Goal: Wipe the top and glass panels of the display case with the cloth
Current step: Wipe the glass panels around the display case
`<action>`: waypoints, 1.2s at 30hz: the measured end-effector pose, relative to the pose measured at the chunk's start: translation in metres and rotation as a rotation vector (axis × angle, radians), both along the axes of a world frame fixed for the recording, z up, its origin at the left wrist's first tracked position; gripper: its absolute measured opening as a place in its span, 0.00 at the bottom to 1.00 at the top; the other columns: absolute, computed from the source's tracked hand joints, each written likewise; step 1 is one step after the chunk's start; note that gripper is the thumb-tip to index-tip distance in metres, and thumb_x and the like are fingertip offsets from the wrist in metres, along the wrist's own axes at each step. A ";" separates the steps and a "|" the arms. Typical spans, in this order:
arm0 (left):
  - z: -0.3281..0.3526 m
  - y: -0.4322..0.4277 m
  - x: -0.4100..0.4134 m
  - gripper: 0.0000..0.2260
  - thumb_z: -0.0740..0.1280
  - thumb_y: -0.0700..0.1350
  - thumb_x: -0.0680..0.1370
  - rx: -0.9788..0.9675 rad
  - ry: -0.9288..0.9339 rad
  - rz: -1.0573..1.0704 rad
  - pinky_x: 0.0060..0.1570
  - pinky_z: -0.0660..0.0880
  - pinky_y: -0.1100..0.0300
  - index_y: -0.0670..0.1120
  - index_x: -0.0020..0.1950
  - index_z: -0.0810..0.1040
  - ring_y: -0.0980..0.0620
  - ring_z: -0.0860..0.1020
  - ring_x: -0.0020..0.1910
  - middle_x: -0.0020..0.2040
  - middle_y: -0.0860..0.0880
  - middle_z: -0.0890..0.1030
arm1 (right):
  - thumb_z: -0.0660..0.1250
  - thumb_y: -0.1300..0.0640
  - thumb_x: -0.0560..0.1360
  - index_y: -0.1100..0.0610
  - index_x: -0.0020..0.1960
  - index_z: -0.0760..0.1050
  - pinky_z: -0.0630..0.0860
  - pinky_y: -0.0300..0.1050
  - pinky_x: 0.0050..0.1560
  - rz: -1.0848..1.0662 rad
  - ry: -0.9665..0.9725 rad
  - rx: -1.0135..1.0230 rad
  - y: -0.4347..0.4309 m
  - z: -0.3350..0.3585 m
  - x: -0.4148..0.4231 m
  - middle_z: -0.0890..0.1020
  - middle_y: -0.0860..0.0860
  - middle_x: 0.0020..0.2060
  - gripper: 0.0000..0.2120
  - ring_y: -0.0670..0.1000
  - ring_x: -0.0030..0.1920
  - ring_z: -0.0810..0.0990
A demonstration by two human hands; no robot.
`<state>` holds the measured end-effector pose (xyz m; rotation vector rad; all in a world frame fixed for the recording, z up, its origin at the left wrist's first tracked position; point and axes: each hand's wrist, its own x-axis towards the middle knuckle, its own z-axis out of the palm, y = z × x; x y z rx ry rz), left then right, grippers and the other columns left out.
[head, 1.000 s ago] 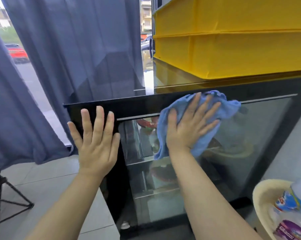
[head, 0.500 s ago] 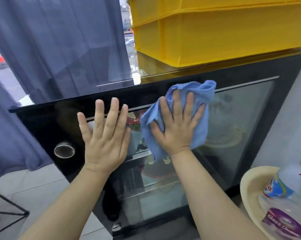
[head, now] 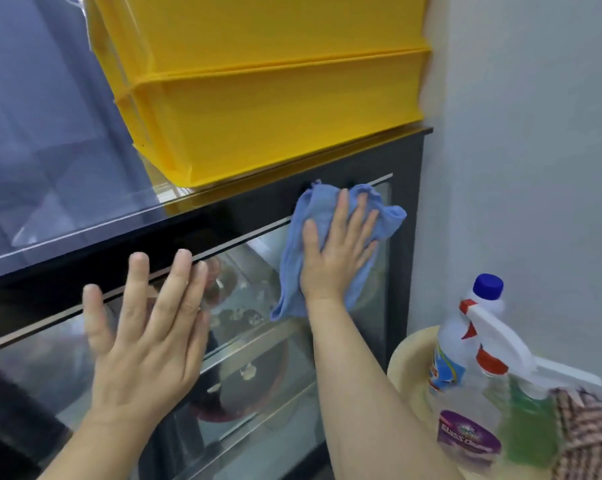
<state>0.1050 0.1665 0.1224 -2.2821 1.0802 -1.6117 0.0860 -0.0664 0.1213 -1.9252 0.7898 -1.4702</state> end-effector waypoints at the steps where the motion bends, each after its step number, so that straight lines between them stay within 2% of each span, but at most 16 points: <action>1: 0.004 -0.014 -0.005 0.25 0.57 0.47 0.81 0.000 -0.028 -0.027 0.64 0.61 0.30 0.42 0.76 0.56 0.35 0.55 0.75 0.77 0.44 0.57 | 0.41 0.32 0.76 0.42 0.77 0.46 0.46 0.68 0.72 -0.029 -0.038 0.250 -0.017 0.013 0.001 0.49 0.47 0.78 0.31 0.54 0.77 0.44; 3: 0.012 -0.037 -0.008 0.24 0.54 0.48 0.82 0.008 -0.074 -0.046 0.70 0.50 0.34 0.44 0.77 0.56 0.39 0.53 0.76 0.77 0.46 0.57 | 0.42 0.37 0.79 0.43 0.77 0.43 0.46 0.68 0.71 -0.020 -0.115 0.598 -0.045 0.048 0.002 0.46 0.46 0.78 0.29 0.52 0.77 0.42; 4: 0.017 -0.044 -0.007 0.23 0.53 0.48 0.82 0.007 -0.091 -0.034 0.71 0.45 0.35 0.44 0.77 0.56 0.40 0.53 0.76 0.77 0.46 0.57 | 0.43 0.39 0.80 0.44 0.77 0.42 0.45 0.68 0.71 -0.018 -0.144 0.654 -0.052 0.065 0.003 0.45 0.46 0.78 0.28 0.52 0.77 0.41; 6: 0.021 -0.045 -0.002 0.23 0.52 0.49 0.82 -0.001 -0.103 -0.027 0.71 0.41 0.37 0.44 0.77 0.55 0.41 0.52 0.76 0.77 0.46 0.56 | 0.44 0.43 0.82 0.47 0.77 0.42 0.44 0.65 0.72 0.002 -0.126 0.561 -0.052 0.081 0.004 0.45 0.46 0.78 0.26 0.51 0.77 0.41; 9: 0.018 -0.036 -0.003 0.24 0.54 0.49 0.82 -0.018 -0.093 -0.059 0.71 0.41 0.37 0.45 0.77 0.56 0.41 0.53 0.76 0.78 0.46 0.56 | 0.46 0.41 0.81 0.47 0.77 0.43 0.42 0.62 0.73 0.024 -0.061 0.341 -0.021 0.041 0.005 0.46 0.46 0.78 0.28 0.50 0.77 0.42; 11: 0.012 -0.020 -0.007 0.24 0.55 0.49 0.81 -0.059 -0.044 -0.082 0.71 0.41 0.37 0.46 0.77 0.56 0.41 0.51 0.76 0.78 0.47 0.55 | 0.47 0.41 0.81 0.45 0.77 0.43 0.43 0.64 0.73 -0.010 -0.072 0.494 0.000 0.009 -0.004 0.46 0.46 0.78 0.27 0.50 0.77 0.42; 13: -0.002 0.026 -0.010 0.24 0.55 0.48 0.81 -0.125 0.037 0.005 0.70 0.47 0.31 0.45 0.77 0.56 0.38 0.51 0.76 0.77 0.45 0.55 | 0.51 0.48 0.82 0.49 0.78 0.43 0.44 0.64 0.73 0.039 -0.050 0.661 0.026 0.000 -0.008 0.44 0.49 0.78 0.28 0.51 0.77 0.41; 16: -0.041 0.128 -0.002 0.24 0.59 0.44 0.80 -0.155 0.108 0.225 0.59 0.62 0.25 0.38 0.74 0.58 0.30 0.59 0.72 0.75 0.37 0.60 | 0.52 0.56 0.80 0.58 0.77 0.48 0.46 0.62 0.73 0.084 0.054 0.630 0.068 0.017 -0.007 0.45 0.54 0.78 0.27 0.55 0.77 0.40; 19: -0.057 0.193 0.005 0.26 0.61 0.43 0.80 -0.112 0.133 0.254 0.57 0.60 0.23 0.40 0.75 0.57 0.27 0.58 0.71 0.75 0.36 0.58 | 0.38 0.48 0.76 0.59 0.75 0.57 0.50 0.66 0.71 -0.016 0.053 0.401 0.139 0.016 0.007 0.50 0.57 0.77 0.31 0.60 0.77 0.46; 21: -0.051 0.192 0.003 0.26 0.58 0.46 0.81 -0.148 0.032 0.199 0.65 0.53 0.26 0.42 0.77 0.55 0.32 0.53 0.74 0.78 0.42 0.52 | 0.41 0.44 0.80 0.52 0.76 0.55 0.49 0.69 0.70 0.022 0.016 -0.011 0.199 -0.019 0.011 0.54 0.56 0.77 0.27 0.63 0.76 0.51; 23: -0.042 0.177 0.002 0.26 0.57 0.46 0.80 -0.184 -0.060 0.136 0.72 0.42 0.38 0.43 0.77 0.55 0.38 0.46 0.76 0.78 0.46 0.49 | 0.45 0.41 0.80 0.45 0.77 0.47 0.46 0.70 0.70 0.144 0.068 -0.384 0.234 -0.079 0.012 0.47 0.50 0.78 0.26 0.60 0.76 0.47; 26: -0.039 0.177 0.002 0.26 0.57 0.46 0.80 -0.209 -0.079 0.054 0.73 0.37 0.44 0.44 0.77 0.55 0.42 0.43 0.77 0.79 0.49 0.47 | 0.46 0.40 0.81 0.43 0.77 0.43 0.51 0.66 0.68 0.193 0.127 -0.750 0.212 -0.153 0.004 0.40 0.45 0.77 0.27 0.55 0.77 0.41; 28: -0.042 0.189 0.002 0.26 0.58 0.44 0.80 -0.279 -0.007 -0.025 0.73 0.39 0.44 0.45 0.77 0.53 0.44 0.41 0.77 0.79 0.51 0.45 | 0.43 0.39 0.81 0.43 0.77 0.43 0.52 0.67 0.66 0.142 0.118 -0.677 0.189 -0.149 0.005 0.41 0.46 0.77 0.26 0.55 0.77 0.40; 31: -0.065 0.211 0.003 0.24 0.59 0.39 0.79 -0.307 0.042 -0.028 0.72 0.47 0.35 0.38 0.75 0.58 0.35 0.47 0.75 0.78 0.44 0.48 | 0.40 0.40 0.80 0.49 0.76 0.50 0.54 0.74 0.66 -0.008 0.043 -0.113 0.206 -0.082 0.012 0.55 0.59 0.76 0.27 0.65 0.75 0.51; 32: -0.075 0.219 0.006 0.23 0.60 0.38 0.79 -0.267 0.015 0.008 0.70 0.50 0.32 0.35 0.73 0.59 0.31 0.49 0.74 0.78 0.41 0.50 | 0.42 0.40 0.80 0.50 0.76 0.51 0.54 0.75 0.66 -0.019 0.037 -0.092 0.224 -0.067 0.015 0.57 0.61 0.75 0.27 0.66 0.74 0.53; 36: -0.097 0.231 0.008 0.26 0.55 0.43 0.81 -0.269 0.029 0.014 0.71 0.42 0.37 0.42 0.77 0.50 0.36 0.42 0.75 0.79 0.46 0.46 | 0.47 0.38 0.79 0.41 0.76 0.43 0.46 0.70 0.69 0.217 0.091 -0.894 0.278 -0.133 0.013 0.41 0.48 0.77 0.28 0.57 0.77 0.42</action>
